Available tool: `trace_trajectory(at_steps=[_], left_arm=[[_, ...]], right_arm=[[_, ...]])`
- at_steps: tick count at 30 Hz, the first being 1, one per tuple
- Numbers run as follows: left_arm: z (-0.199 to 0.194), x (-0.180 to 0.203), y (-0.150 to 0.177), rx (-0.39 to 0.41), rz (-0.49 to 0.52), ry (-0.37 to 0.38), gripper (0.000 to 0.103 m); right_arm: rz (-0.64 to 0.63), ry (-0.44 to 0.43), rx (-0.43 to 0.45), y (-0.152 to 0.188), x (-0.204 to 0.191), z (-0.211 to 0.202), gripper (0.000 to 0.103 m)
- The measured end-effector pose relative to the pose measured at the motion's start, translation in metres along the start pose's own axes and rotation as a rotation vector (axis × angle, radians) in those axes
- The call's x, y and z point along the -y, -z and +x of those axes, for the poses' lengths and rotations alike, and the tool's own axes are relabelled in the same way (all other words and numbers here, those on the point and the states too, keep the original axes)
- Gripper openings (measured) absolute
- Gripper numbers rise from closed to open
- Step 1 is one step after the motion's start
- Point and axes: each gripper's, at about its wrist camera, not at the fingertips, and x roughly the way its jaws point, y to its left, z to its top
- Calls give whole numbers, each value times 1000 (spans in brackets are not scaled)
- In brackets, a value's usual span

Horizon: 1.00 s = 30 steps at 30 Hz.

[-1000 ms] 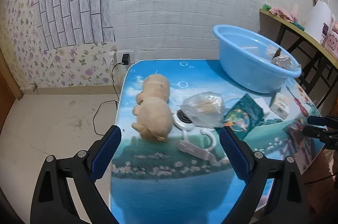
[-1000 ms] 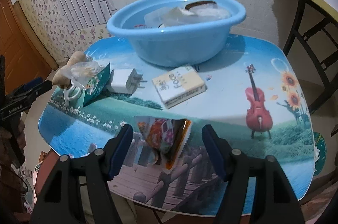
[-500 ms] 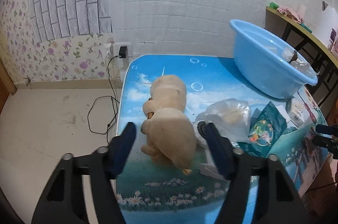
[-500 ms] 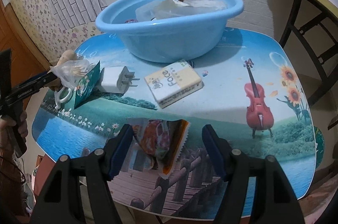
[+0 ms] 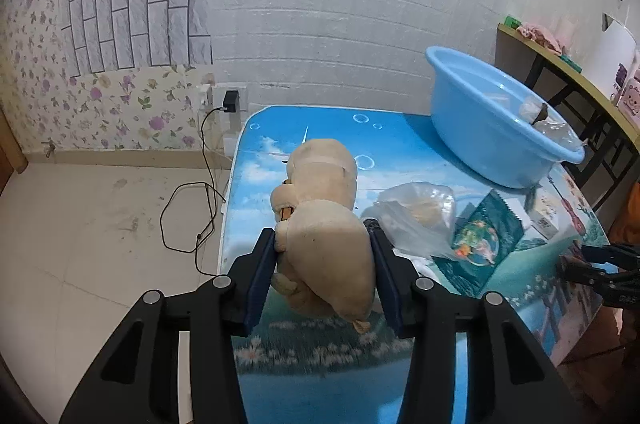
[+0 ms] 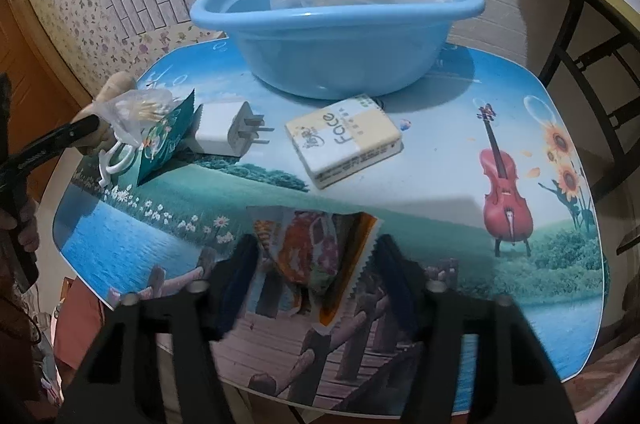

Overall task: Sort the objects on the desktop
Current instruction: 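Grasp the beige plush toy with the left gripper while the right grasps the colorful snack bag, then lift the plush toy and snack bag off the table with both grippers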

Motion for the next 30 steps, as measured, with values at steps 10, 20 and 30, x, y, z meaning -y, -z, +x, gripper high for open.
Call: trace_trajectory(at_steps=[10, 20, 30], left_arm=[[-47, 19, 16, 45, -11, -2, 46], [-75, 63, 39, 78, -15, 40, 47], [-94, 78, 44, 88, 6, 9, 47]], right_arm=[[-15, -43, 41, 5, 3, -8, 31], [-15, -34, 86, 9, 17, -22, 31], [-2, -28, 108, 14, 31, -28, 31]])
